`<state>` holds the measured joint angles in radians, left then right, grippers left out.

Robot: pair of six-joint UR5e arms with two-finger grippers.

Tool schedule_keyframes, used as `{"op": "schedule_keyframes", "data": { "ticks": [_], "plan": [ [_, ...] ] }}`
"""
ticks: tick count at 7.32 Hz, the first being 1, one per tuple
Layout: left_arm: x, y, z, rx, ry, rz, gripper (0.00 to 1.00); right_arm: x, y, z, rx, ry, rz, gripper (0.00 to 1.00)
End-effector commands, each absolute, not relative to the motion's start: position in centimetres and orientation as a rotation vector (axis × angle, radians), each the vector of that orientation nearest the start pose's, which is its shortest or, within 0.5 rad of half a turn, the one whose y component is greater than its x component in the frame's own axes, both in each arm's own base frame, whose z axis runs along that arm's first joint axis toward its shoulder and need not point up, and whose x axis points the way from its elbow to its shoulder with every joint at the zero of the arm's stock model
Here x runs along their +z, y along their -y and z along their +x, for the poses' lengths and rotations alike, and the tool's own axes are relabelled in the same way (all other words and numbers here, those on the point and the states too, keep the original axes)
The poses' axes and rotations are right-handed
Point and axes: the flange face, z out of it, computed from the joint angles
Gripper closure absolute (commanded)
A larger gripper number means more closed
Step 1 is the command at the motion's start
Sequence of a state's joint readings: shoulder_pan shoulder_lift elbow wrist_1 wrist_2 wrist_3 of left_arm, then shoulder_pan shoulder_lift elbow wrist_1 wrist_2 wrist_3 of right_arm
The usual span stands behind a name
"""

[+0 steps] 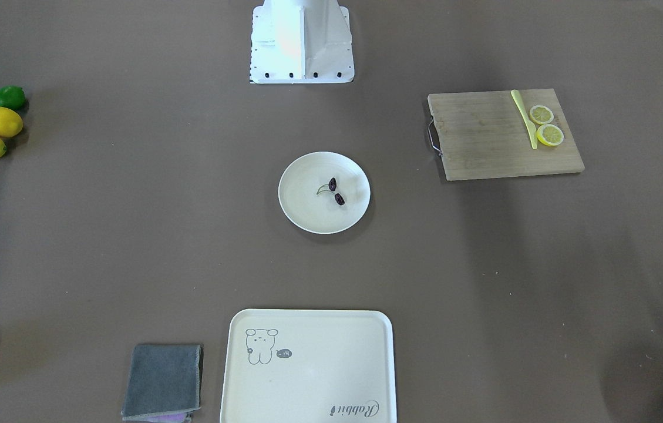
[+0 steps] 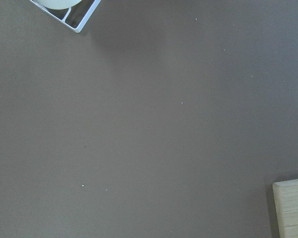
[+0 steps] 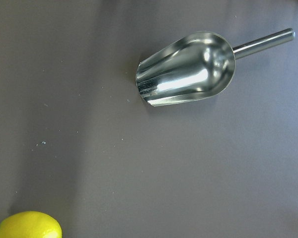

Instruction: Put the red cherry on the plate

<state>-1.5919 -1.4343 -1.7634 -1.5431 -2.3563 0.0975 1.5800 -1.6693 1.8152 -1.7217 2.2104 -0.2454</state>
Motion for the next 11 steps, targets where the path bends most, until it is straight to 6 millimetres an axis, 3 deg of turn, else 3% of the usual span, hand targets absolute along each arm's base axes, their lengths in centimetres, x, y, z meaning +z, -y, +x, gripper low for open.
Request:
{"op": "schedule_keyframes", "data": {
  "ticks": [1, 11],
  "plan": [
    [62.9, 43.4, -7.4, 0.080, -0.782, 0.076, 0.02, 60.8, 44.5, 7.8, -0.227, 0.636, 0.078, 0.00],
    [62.6, 42.7, -8.7, 0.054, -0.781, 0.092, 0.02, 60.4, 44.4, 7.4, -0.229, 0.680, 0.087, 0.00]
  ]
}}
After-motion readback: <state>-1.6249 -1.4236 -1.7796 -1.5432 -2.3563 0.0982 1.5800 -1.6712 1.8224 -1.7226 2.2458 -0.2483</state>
